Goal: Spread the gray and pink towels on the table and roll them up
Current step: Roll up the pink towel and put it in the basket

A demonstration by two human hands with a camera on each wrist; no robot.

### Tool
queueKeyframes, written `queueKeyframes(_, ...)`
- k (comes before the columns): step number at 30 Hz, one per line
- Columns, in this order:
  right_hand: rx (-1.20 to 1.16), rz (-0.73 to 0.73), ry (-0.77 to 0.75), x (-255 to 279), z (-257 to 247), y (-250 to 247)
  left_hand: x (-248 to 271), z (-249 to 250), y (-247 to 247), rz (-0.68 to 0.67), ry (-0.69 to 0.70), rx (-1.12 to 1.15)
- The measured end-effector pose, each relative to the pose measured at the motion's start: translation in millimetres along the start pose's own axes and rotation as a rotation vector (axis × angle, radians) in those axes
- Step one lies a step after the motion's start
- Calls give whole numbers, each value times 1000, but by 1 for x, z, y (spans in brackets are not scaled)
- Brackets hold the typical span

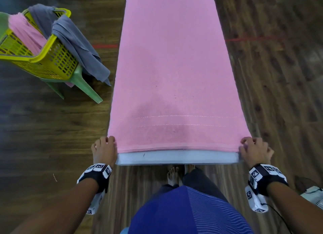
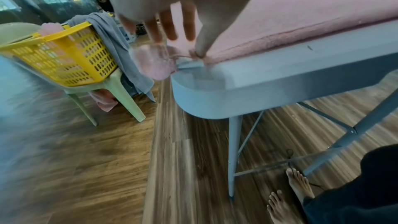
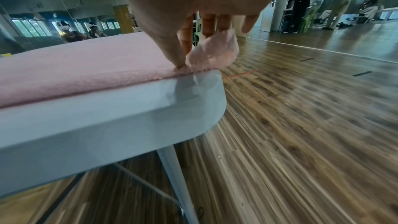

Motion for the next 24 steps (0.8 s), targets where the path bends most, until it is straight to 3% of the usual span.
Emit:
queueKeyframes(1,-10,22,-19,2,-2,-1,1,0,1,11,-9,22)
queueKeyframes(4,-97,96,-293,17,-19,4,10,8,6,35,97,195)
queueKeyframes(6,-103,96,-400,25,-23,10,15,6,11,61,123,265)
queueKeyframes(15,-116,39,-346,8,-15,12,6,-10,16,51,36,325)
queueKeyframes(21,-85,101,-221,-6,-4,-4,-2,-6,5,17,102,119)
queueKeyframes(24,49,32,-123,-16,-3,-4,-14,-1,3,-29,99,37)
Point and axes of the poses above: each hand's wrist, its own x-axis away from the middle knuckle, its own y-axis out of the palm, z = x × y, the point moved 9 cm from there along -x, towards the middle knuckle, and after that the axes turned 8 degrees about -z, right-handed, at the moved point
